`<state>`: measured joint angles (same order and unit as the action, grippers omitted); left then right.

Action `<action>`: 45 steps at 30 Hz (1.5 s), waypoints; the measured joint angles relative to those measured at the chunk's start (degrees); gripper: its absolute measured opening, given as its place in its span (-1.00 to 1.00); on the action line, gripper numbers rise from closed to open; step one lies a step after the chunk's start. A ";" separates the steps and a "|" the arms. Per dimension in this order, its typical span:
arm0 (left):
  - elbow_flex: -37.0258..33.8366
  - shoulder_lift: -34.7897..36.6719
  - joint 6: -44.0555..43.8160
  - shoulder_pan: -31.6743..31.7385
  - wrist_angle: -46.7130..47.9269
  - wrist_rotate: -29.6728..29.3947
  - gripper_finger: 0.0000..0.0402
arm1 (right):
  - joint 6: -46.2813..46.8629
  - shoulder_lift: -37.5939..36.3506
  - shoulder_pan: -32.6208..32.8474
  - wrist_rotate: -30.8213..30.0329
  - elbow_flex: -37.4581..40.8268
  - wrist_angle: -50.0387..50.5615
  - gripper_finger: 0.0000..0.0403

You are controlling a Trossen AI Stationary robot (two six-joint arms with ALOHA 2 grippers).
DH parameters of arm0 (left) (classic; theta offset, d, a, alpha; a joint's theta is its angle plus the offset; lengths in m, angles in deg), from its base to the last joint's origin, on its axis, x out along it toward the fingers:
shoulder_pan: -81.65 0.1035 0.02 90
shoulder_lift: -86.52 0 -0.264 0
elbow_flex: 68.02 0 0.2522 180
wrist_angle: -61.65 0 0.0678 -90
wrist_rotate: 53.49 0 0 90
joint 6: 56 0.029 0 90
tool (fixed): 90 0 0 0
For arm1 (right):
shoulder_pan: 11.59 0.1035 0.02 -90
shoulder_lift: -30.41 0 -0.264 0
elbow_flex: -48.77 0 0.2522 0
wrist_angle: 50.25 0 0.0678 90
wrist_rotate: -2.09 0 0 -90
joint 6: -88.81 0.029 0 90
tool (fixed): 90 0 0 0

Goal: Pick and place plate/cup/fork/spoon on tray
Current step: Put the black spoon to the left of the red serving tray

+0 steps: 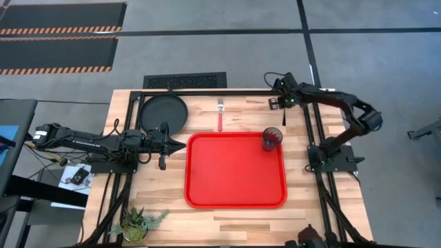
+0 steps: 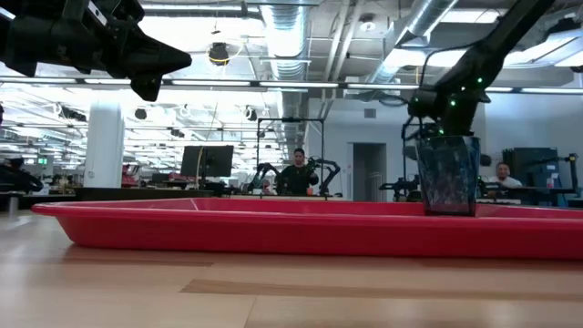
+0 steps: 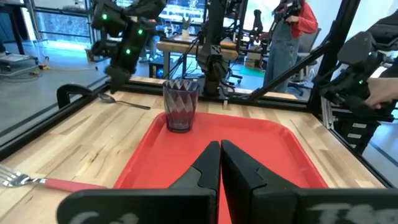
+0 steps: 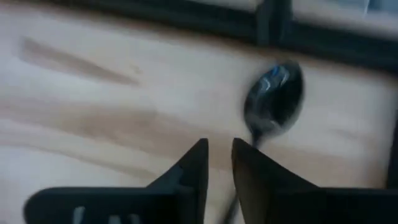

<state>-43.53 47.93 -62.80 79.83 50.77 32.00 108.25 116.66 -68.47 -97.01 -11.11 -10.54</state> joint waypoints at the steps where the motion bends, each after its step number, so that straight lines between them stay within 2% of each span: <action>1: 0.00 0.02 0.01 0.01 -0.03 -0.01 -1.00 | 0.38 0.78 -0.10 0.00 -0.17 0.91 -0.49; 11: 0.00 0.02 -0.08 -0.01 0.71 0.01 -1.00 | 4.97 6.57 1.44 -0.01 -3.34 1.69 -0.41; 22: 0.00 0.02 -0.65 -0.03 0.78 0.03 -1.00 | 10.77 8.71 2.16 -4.29 -4.95 2.97 -0.41; 28: 0.00 0.02 -1.02 -0.03 0.80 0.03 -1.00 | 10.58 8.71 2.51 -4.38 -4.95 3.15 -0.41; 32: 0.00 0.00 -1.02 -0.03 0.80 0.03 -1.00 | 6.85 8.30 2.41 -4.78 -5.12 2.01 -0.43; 36: 0.00 0.02 -1.02 -0.03 0.80 0.03 -1.00 | 4.21 7.77 1.30 -10.69 -7.87 4.06 -0.50; 40: 0.00 0.01 -1.02 -0.03 0.82 0.03 -1.00 | -0.72 7.77 -2.78 -7.70 -10.64 4.94 -0.50; 45: 0.00 0.02 -1.02 -0.03 0.82 0.03 -1.00 | -5.28 7.77 -7.23 -1.41 -12.45 6.98 -0.34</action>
<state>-43.53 47.96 -63.82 79.80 51.59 32.04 102.97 124.43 -75.70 -98.42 -23.55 -3.56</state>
